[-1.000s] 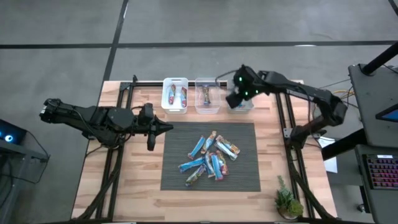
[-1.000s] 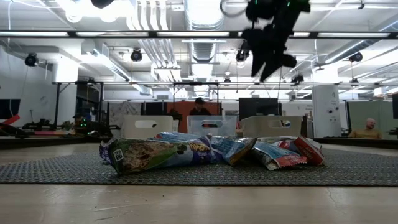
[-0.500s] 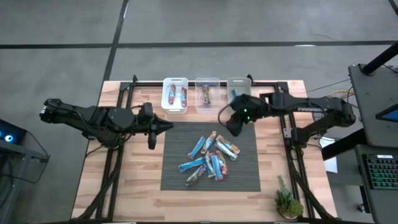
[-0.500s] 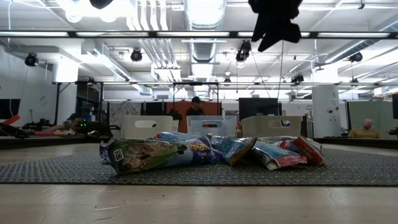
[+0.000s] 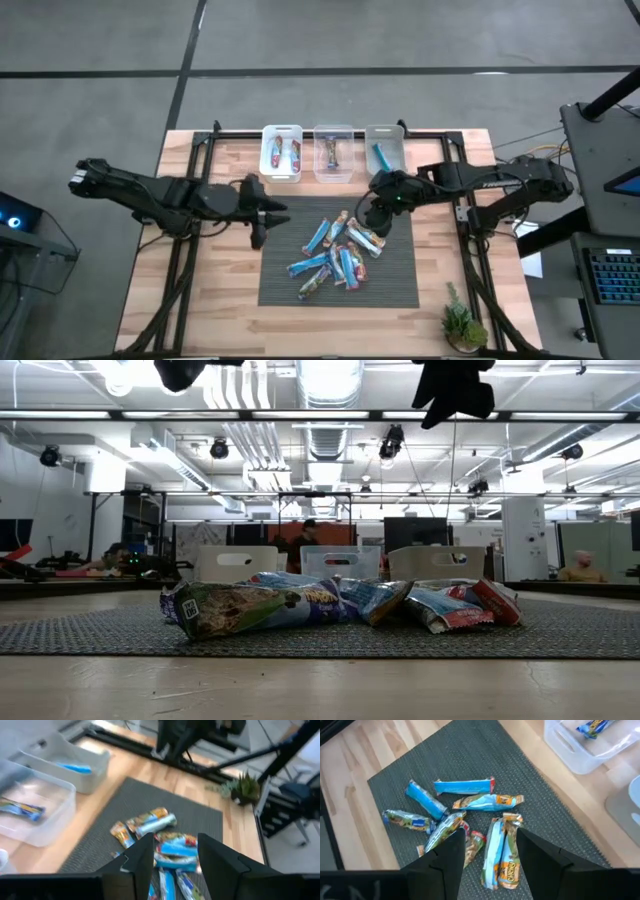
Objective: Pick and place Granola Bars by type
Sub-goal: Put the blue granola bar into the transparent bin
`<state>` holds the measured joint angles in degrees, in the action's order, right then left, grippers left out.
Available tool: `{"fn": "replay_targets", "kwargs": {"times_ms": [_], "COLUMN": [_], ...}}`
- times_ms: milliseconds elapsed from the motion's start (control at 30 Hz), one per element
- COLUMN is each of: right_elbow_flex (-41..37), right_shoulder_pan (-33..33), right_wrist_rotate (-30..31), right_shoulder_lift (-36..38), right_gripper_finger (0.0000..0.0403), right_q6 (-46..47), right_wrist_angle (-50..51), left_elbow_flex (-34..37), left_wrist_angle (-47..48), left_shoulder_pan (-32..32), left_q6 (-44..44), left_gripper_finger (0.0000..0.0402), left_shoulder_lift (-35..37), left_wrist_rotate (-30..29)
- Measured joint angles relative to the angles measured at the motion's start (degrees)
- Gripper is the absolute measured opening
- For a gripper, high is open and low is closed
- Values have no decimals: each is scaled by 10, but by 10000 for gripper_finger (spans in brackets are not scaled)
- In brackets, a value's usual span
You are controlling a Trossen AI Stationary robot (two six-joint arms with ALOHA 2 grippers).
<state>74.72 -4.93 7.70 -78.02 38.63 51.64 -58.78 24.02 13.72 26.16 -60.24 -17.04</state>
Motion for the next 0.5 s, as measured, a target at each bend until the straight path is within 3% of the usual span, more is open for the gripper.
{"fn": "replay_targets", "kwargs": {"times_ms": [167,500], "right_elbow_flex": [-3,-39], "right_shoulder_pan": [-11,-12], "right_wrist_rotate": [-1,-1], "right_shoulder_lift": [0,-18], "right_gripper_finger": [169,169], "right_q6": [10,24], "right_wrist_angle": [1,4], "left_elbow_flex": [0,0], "left_wrist_angle": [6,76], "left_shoulder_pan": [0,-4], "left_q6": [-10,-5], "left_gripper_finger": [135,135], "left_shoulder_lift": [-36,-110], "left_wrist_rotate": [30,31]}}
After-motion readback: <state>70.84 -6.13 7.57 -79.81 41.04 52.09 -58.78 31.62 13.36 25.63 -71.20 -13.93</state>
